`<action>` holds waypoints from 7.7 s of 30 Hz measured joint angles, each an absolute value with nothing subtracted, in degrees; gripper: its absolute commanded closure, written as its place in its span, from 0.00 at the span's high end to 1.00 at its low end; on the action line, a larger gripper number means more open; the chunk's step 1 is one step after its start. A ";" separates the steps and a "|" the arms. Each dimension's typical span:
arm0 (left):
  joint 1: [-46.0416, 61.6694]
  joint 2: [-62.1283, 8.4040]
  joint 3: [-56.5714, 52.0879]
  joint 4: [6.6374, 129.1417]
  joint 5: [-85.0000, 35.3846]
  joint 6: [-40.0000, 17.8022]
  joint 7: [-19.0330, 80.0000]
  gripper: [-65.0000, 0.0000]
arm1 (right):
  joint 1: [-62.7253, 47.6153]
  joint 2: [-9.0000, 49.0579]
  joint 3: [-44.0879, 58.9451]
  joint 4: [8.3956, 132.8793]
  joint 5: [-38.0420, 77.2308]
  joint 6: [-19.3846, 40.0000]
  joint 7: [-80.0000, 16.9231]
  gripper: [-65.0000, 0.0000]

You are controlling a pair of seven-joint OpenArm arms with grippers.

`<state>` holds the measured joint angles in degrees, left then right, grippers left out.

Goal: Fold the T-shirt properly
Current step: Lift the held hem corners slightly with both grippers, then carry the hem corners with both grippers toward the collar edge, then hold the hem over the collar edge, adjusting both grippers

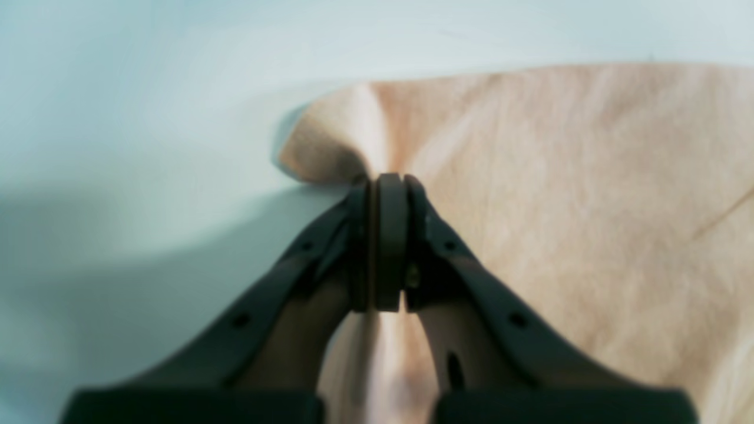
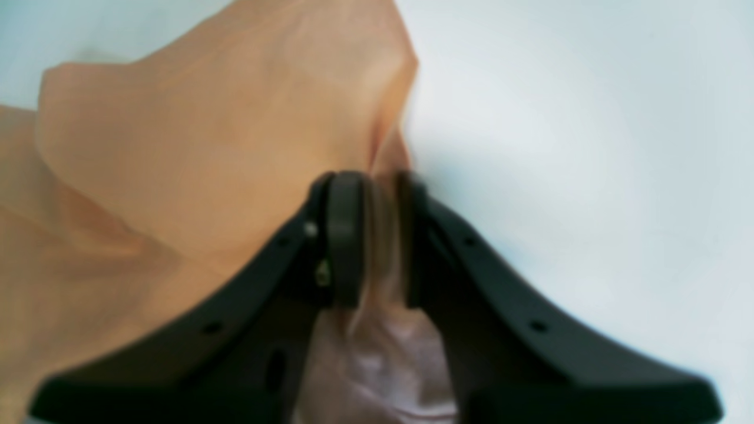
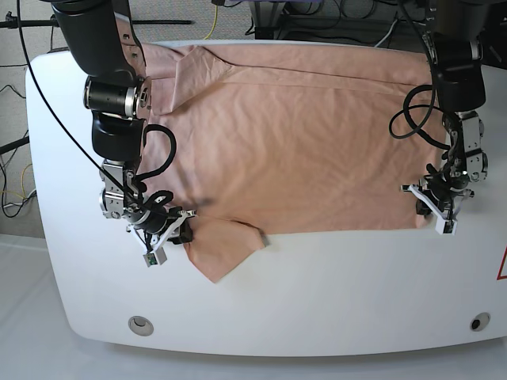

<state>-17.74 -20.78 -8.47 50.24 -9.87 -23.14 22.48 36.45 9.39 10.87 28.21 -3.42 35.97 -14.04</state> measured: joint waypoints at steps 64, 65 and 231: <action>-9.93 -20.34 -8.32 70.57 -10.11 -24.23 24.03 0.00 | 19.97 8.62 11.22 80.25 0.16 36.40 -47.70 0.00; -9.58 -20.29 -8.34 70.91 -10.15 -24.25 23.99 0.00 | 19.64 8.62 11.27 80.84 0.21 36.42 -47.90 0.00; 23.38 -20.03 -18.96 109.47 -7.49 -25.93 35.90 0.48 | -8.01 3.95 18.90 115.20 3.73 38.20 -64.18 0.21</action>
<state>23.38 -20.03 -18.96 109.47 -7.49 -25.93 35.90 -8.01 3.95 18.90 115.20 3.73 38.19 -64.18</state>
